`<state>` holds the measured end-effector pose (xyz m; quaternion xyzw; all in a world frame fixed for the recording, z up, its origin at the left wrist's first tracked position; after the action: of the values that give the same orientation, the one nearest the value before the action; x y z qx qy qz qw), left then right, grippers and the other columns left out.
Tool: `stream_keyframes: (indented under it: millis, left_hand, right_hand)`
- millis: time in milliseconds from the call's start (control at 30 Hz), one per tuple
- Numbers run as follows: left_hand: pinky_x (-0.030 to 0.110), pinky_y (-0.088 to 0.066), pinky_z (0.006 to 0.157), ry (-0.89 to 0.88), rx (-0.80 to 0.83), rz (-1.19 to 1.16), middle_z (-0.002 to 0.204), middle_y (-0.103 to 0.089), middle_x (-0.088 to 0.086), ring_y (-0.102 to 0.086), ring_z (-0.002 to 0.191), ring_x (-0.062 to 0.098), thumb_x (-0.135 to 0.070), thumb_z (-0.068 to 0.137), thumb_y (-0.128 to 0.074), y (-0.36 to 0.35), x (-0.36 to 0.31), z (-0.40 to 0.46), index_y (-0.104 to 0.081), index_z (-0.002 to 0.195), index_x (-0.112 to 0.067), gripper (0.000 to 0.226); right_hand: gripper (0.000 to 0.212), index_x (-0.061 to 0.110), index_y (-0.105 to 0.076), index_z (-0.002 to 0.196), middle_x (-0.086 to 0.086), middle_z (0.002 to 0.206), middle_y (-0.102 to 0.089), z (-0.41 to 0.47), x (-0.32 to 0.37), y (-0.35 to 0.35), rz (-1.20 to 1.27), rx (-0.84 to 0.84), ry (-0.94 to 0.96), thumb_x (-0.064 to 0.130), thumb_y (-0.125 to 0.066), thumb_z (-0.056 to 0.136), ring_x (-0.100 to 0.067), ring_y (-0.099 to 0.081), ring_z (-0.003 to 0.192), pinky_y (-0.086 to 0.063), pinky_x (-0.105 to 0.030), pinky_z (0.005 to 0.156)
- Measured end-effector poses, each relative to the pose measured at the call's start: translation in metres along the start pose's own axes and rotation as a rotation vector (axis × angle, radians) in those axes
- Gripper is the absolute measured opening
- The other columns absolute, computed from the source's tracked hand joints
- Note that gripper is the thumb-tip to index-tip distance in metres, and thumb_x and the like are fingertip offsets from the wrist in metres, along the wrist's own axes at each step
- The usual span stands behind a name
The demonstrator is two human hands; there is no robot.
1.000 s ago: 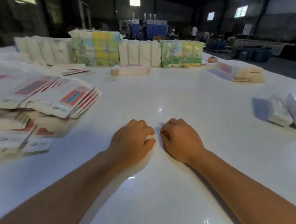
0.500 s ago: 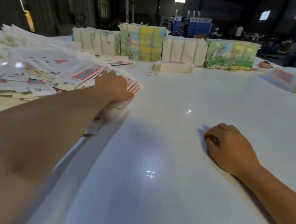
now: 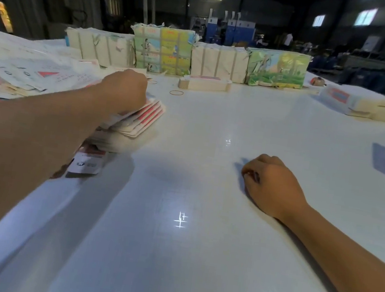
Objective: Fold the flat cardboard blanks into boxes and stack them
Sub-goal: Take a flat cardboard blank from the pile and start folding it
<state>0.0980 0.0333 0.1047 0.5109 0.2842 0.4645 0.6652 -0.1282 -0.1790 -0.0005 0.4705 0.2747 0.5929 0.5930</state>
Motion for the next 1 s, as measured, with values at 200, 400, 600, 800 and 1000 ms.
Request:
stream_keyframes:
  millis: [200, 400, 600, 800, 1000]
  left_hand:
    - [0.041, -0.045, 0.077, -0.263, -0.219, -0.239, 0.126, -0.055, 0.007, -0.053, 0.109, 0.031, -0.006, 0.092, -0.04, 0.013, -0.097, -0.07, -0.044, 0.133, -0.025, 0.046]
    - [0.039, -0.048, 0.086, -0.474, -0.349, -0.422, 0.127, -0.058, 0.004, -0.052, 0.118, 0.024, -0.006, 0.087, -0.041, -0.05, -0.128, -0.123, -0.055, 0.13, -0.016, 0.046]
    - [0.035, -0.043, 0.093, -0.481, -0.262, -0.371, 0.135, -0.051, 0.001, -0.043, 0.124, 0.021, -0.005, 0.088, -0.049, -0.061, -0.123, -0.118, -0.046, 0.138, -0.019, 0.051]
    - [0.042, -0.025, 0.108, -0.503, -0.258, -0.306, 0.147, -0.034, 0.002, -0.03, 0.132, 0.025, -0.035, 0.093, -0.048, -0.057, -0.126, -0.125, -0.033, 0.143, -0.025, 0.053]
    - [0.051, -0.01, 0.113, -0.442, -0.234, -0.212, 0.148, -0.029, 0.008, -0.026, 0.135, 0.029, -0.071, 0.081, -0.041, -0.056, -0.132, -0.119, -0.014, 0.148, -0.022, 0.087]
  right_hand:
    - [0.02, 0.01, -0.069, 0.093, -0.011, 0.099, -0.061, 0.002, -0.001, -0.001, 0.015, 0.01, -0.006, 0.02, -0.051, 0.09, -0.032, -0.053, 0.096, -0.046, -0.038, 0.082]
    - [0.026, 0.006, -0.07, 0.1, -0.008, 0.101, -0.069, 0.008, -0.015, 0.001, 0.334, -0.051, -0.206, 0.001, -0.049, 0.086, -0.023, -0.059, 0.096, -0.04, -0.023, 0.08]
    - [0.027, 0.007, -0.048, 0.084, -0.01, 0.057, -0.052, 0.003, -0.03, 0.021, 1.633, -0.235, -0.768, 0.028, -0.039, 0.098, -0.021, -0.06, 0.043, -0.041, -0.019, 0.035]
    - [0.016, 0.0, -0.055, 0.09, -0.017, 0.071, -0.058, 0.0, -0.018, 0.02, 1.455, -0.134, -0.587, -0.002, -0.04, 0.094, -0.016, -0.054, 0.039, -0.035, -0.02, 0.033]
    - [0.029, 0.005, -0.056, 0.122, -0.011, 0.088, -0.07, 0.0, -0.016, 0.014, 1.226, -0.077, -0.466, 0.002, -0.049, 0.095, -0.014, -0.06, 0.052, -0.04, -0.025, 0.039]
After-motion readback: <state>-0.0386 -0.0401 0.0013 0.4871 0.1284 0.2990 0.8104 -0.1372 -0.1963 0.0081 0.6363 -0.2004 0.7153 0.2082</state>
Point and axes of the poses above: each hand's wrist, its own z-axis towards the middle knuckle, its own y-axis out of the back of the hand, x = y × z, the point moved 2 cm from there along z, towards the middle knuckle
